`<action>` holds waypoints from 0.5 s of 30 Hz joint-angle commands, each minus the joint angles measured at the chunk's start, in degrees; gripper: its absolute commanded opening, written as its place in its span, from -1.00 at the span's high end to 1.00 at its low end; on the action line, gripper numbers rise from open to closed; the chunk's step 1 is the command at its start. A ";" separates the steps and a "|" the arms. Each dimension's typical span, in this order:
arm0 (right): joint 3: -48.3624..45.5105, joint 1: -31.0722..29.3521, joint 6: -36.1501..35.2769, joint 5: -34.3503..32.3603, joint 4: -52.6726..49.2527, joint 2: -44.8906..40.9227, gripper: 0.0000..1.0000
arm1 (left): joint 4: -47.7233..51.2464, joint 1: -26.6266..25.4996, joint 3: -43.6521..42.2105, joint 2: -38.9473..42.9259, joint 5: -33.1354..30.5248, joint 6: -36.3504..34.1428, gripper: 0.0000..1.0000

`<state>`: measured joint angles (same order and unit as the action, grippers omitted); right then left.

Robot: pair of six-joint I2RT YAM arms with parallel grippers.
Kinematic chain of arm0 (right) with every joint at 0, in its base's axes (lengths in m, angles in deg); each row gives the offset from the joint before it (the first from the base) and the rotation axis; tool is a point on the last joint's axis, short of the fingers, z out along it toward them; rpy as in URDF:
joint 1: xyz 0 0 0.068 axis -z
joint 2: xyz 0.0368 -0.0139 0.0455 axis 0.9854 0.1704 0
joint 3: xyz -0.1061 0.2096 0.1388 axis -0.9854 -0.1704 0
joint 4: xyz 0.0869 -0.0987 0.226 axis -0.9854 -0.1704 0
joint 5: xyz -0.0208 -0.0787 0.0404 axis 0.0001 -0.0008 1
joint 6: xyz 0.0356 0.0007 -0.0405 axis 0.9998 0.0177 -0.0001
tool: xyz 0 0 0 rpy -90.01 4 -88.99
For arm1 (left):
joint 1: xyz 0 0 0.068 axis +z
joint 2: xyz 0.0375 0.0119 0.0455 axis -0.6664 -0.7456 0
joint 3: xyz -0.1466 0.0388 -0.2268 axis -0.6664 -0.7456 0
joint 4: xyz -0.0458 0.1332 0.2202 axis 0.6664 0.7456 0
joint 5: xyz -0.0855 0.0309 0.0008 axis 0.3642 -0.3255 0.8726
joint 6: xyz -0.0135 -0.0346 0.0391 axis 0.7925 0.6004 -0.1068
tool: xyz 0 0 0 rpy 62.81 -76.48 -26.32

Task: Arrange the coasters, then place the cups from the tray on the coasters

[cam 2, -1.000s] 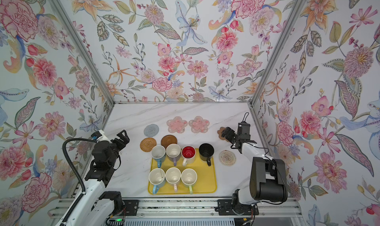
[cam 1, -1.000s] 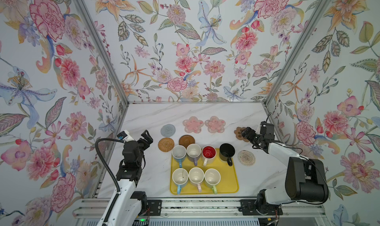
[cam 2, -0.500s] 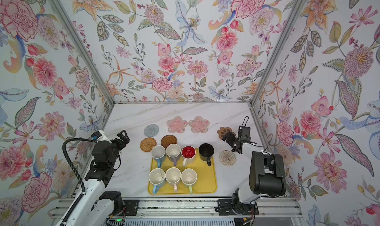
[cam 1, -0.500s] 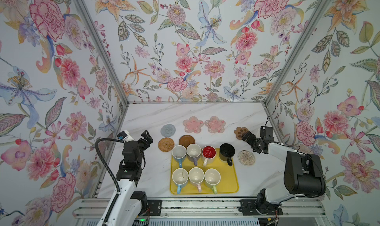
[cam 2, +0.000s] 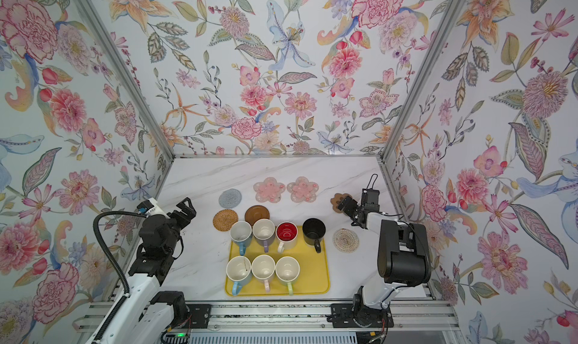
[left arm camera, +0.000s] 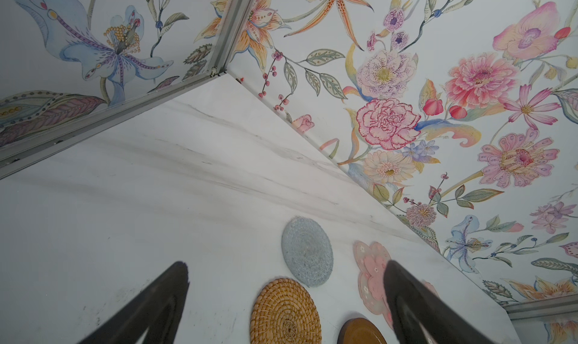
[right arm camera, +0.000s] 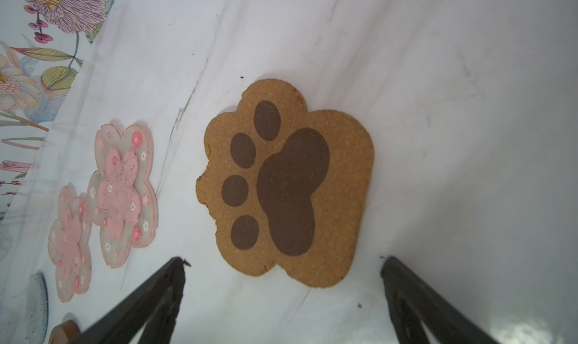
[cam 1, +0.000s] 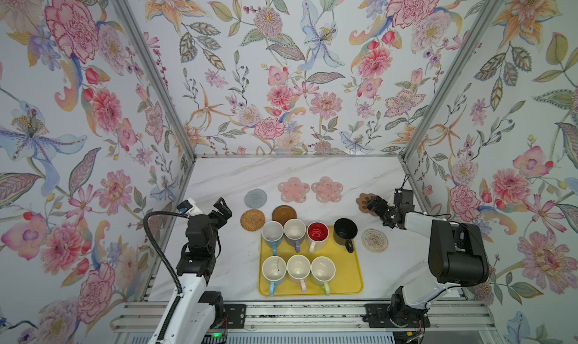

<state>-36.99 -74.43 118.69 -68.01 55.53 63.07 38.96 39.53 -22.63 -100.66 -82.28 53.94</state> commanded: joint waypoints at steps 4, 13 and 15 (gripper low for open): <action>1.47 -2.29 1.68 2.20 0.03 3.20 -0.99 | 0.41 0.33 1.36 0.52 -0.68 -0.14 -0.98; 3.49 -7.82 3.44 2.08 1.51 5.97 -0.98 | 0.80 0.32 1.32 1.02 -0.94 -0.32 -0.98; 4.32 -9.35 3.48 1.97 1.02 6.41 -0.98 | 0.86 0.32 1.37 1.11 -0.98 -0.26 -0.98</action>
<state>-33.49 -82.10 120.83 -66.68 58.98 67.45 39.00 39.53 -22.63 -100.35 -82.30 53.94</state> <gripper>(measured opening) 0.992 0.989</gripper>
